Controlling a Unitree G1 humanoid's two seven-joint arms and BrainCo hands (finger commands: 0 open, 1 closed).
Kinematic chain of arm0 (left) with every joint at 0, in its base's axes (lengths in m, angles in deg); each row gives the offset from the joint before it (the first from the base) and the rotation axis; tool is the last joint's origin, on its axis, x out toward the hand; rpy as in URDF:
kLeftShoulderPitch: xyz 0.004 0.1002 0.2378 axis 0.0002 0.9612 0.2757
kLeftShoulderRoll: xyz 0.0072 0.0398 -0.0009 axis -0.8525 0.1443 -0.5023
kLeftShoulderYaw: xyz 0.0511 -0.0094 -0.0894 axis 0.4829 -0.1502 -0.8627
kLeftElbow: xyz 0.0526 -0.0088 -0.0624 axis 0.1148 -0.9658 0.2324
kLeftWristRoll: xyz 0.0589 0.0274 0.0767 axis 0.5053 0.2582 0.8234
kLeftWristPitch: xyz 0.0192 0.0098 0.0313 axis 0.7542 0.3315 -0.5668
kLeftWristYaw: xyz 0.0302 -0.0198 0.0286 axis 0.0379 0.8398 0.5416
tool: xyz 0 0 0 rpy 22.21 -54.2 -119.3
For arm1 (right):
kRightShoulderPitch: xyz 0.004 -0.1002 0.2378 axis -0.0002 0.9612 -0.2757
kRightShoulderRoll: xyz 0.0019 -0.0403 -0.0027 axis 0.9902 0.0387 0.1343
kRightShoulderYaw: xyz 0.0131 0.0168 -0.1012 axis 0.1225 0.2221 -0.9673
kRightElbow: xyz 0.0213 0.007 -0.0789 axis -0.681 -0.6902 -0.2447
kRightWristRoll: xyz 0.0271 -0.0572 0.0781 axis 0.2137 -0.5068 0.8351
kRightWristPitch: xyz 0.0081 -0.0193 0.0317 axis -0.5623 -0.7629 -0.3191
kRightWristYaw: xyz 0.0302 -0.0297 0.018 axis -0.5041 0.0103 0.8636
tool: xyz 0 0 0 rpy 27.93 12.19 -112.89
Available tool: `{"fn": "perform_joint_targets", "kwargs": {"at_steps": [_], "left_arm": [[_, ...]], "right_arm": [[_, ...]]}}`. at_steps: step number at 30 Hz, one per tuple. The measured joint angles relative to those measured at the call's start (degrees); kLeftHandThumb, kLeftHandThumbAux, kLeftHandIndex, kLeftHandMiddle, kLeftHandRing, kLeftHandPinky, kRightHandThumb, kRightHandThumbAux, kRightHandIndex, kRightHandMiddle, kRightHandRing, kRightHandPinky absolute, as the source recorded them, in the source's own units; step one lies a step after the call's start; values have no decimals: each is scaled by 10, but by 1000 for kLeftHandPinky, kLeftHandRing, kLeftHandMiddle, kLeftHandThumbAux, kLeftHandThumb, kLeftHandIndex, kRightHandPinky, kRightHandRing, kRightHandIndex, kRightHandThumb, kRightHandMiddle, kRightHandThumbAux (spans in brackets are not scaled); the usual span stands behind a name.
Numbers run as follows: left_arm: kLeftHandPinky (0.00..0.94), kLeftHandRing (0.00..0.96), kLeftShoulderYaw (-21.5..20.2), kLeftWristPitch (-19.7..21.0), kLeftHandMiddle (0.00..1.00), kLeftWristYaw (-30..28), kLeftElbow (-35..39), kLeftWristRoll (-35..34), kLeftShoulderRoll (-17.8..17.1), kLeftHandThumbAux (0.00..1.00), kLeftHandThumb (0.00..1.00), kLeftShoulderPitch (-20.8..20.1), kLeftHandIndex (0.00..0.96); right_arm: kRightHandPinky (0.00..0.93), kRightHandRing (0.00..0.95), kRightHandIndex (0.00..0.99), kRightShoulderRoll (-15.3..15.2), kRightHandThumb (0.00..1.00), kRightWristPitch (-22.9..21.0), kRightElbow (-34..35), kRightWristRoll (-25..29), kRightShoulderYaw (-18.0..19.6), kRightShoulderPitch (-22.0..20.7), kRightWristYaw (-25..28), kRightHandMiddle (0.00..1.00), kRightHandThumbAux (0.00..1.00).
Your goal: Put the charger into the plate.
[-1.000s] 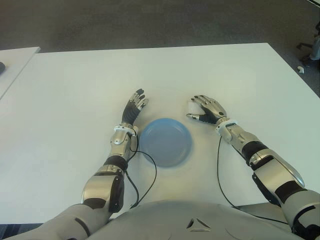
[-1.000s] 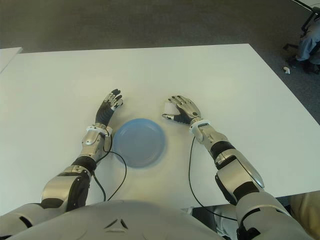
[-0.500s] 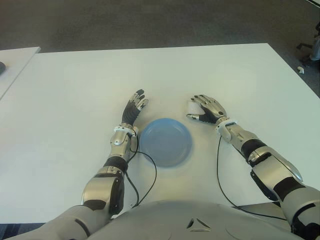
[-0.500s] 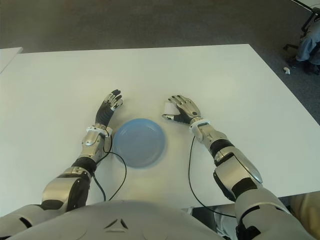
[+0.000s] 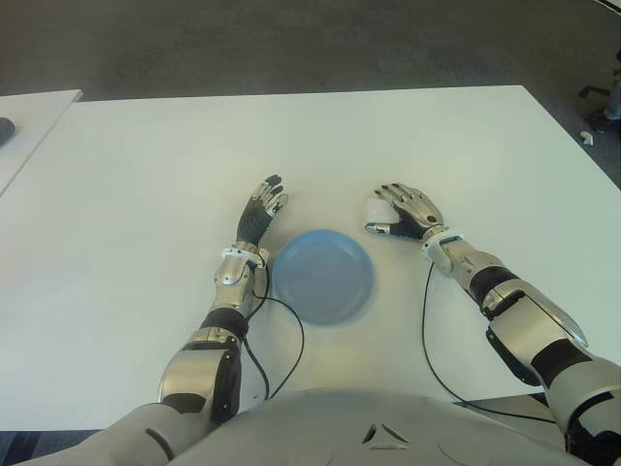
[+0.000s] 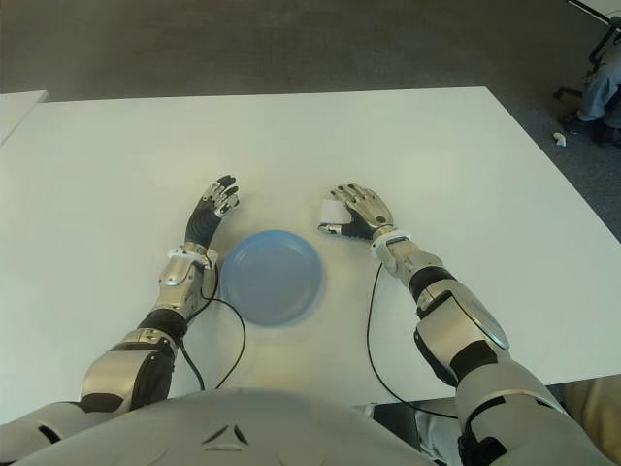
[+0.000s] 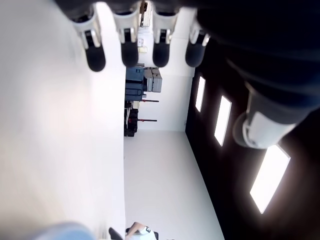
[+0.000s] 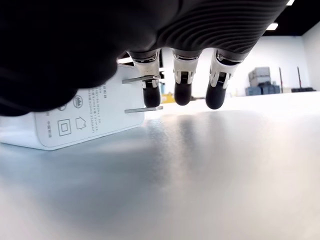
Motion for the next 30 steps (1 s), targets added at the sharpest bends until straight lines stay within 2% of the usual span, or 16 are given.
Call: {"fn": "perform_joint_targets", "kwargs": {"at_steps": [16,30], "left_arm": [[176,137,-4,-4,139,-1,13,-17,2,508,10,11,150],[170,129,-4,-11,131,-14,21,-23,3,503,10,19,145]], "right_arm": [[0,0,0,-8,331,-2,-4,0,-29,-6,-2,0,139],[0,0,0,-11,333,-2,-4,0,-39,-10,-2,0,134]]}}
